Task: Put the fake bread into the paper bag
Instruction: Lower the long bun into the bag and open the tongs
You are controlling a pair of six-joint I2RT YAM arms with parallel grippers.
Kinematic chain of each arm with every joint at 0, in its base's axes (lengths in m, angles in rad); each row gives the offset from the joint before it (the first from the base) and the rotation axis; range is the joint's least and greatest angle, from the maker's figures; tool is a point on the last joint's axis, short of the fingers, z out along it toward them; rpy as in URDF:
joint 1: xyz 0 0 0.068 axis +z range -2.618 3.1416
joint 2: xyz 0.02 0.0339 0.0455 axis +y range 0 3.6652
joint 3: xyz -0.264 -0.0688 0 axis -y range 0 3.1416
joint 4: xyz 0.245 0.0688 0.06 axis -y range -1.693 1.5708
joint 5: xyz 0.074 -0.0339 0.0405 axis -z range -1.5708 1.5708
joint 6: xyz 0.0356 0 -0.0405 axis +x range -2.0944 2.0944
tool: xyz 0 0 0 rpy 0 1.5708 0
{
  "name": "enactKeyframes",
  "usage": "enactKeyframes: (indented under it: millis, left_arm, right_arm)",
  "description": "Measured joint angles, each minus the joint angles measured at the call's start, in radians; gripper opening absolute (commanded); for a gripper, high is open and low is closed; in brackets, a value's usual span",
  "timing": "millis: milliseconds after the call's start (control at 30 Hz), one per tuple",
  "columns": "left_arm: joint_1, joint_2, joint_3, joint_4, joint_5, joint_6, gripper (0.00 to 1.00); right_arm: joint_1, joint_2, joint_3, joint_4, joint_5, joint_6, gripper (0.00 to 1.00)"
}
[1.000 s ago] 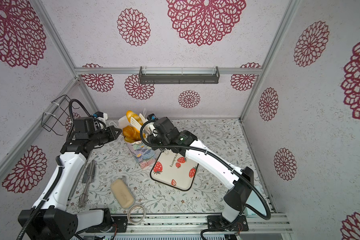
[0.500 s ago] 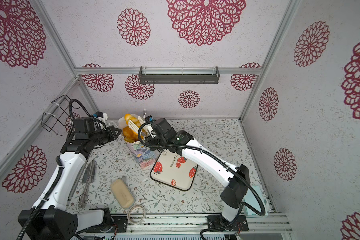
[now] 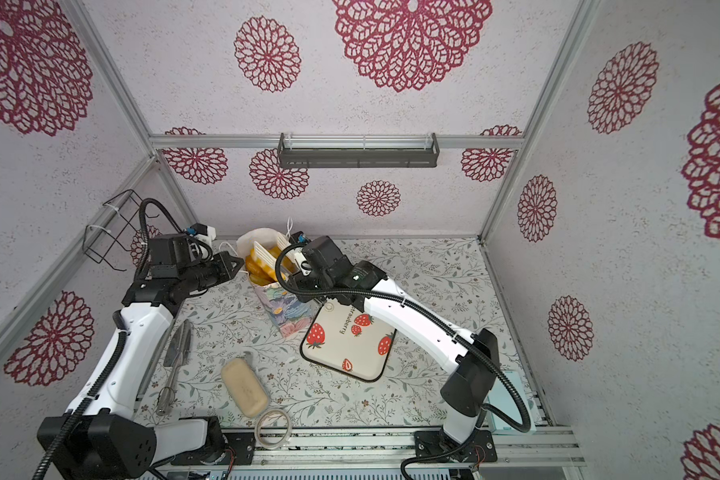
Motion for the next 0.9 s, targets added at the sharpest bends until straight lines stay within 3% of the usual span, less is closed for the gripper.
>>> enactKeyframes:
  millis: [300,567,900]
  left_arm:
    - [0.002,0.0,0.0,0.0,0.0,0.0,0.01]
    - [0.002,0.0,0.0,0.0,0.012,-0.005,0.33]
    - [0.002,-0.01,-0.002,0.0,-0.007,-0.007,0.73]
  right_arm:
    - [0.0,0.0,0.0,0.0,0.014,-0.001,0.5]
    - [-0.001,-0.031,-0.008,0.0,0.058,-0.004,0.5]
    - [-0.05,-0.21,-0.137,0.023,0.102,-0.003,0.5]
